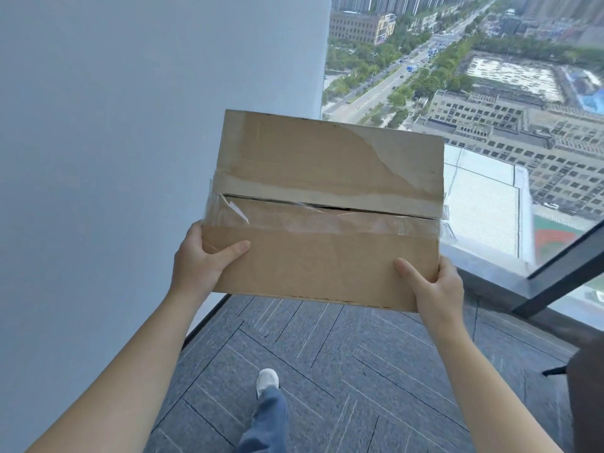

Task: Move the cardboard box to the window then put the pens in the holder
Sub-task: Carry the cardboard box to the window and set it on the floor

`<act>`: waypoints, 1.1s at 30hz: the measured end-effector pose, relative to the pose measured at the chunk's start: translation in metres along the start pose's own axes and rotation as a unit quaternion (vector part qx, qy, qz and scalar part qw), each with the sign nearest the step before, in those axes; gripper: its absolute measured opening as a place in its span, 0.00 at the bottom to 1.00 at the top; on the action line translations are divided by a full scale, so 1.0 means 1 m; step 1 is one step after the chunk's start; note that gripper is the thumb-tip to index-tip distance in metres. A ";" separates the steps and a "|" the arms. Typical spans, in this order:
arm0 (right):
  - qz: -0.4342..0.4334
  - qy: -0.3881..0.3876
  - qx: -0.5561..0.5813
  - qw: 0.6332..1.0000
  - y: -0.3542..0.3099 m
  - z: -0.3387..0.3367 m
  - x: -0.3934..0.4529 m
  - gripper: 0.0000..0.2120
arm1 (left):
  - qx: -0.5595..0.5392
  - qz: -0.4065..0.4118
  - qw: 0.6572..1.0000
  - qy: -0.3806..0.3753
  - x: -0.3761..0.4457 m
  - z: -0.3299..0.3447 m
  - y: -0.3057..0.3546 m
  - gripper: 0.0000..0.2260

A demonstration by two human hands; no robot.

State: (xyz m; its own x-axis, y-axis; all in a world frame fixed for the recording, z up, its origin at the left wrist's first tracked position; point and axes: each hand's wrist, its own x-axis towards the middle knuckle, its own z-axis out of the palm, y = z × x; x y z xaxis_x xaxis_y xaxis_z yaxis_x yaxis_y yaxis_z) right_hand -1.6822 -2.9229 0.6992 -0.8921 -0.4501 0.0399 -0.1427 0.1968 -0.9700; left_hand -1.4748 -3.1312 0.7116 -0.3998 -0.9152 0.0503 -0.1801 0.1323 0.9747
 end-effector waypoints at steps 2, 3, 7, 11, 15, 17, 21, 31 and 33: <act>0.009 0.015 -0.009 1.000 0.007 0.022 0.048 0.19 | -0.001 -0.005 1.000 -0.017 0.055 0.020 -0.010 0.22; 0.014 0.023 -0.014 1.000 0.010 0.033 0.070 0.19 | 0.001 -0.009 1.000 -0.026 0.083 0.031 -0.014 0.20; 0.035 0.051 -0.029 0.998 0.018 0.069 0.155 0.21 | 0.014 -0.021 0.998 -0.060 0.187 0.070 -0.025 0.20; 0.080 0.062 -0.030 0.994 0.041 0.096 0.222 0.24 | 0.030 -0.035 0.995 -0.093 0.268 0.115 -0.042 0.23; 0.119 0.073 -0.042 0.989 0.076 0.121 0.288 0.26 | 0.049 -0.061 0.990 -0.119 0.341 0.163 -0.076 0.17; 0.136 0.080 -0.050 0.986 0.099 0.134 0.324 0.24 | 0.060 -0.071 0.987 -0.130 0.376 0.189 -0.097 0.16; 0.162 0.090 -0.057 0.981 0.152 0.157 0.398 0.21 | 0.073 -0.090 0.982 -0.151 0.443 0.245 -0.144 0.18; 0.235 0.090 -0.071 0.965 0.346 0.229 0.537 0.25 | 0.111 -0.148 0.961 -0.204 0.580 0.376 -0.324 0.20; 0.242 0.097 -0.082 0.962 0.400 0.248 0.555 0.27 | 0.117 -0.152 0.958 -0.215 0.600 0.400 -0.378 0.22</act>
State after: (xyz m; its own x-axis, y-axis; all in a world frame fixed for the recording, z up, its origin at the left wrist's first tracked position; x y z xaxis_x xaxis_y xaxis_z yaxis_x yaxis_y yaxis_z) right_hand -2.1281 -3.3101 0.2739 -0.9315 -0.1038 -0.3487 0.2589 0.4842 -0.8358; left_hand -2.0063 -3.5781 0.2865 -0.6206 -0.6903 -0.3721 -0.5233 0.0111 0.8521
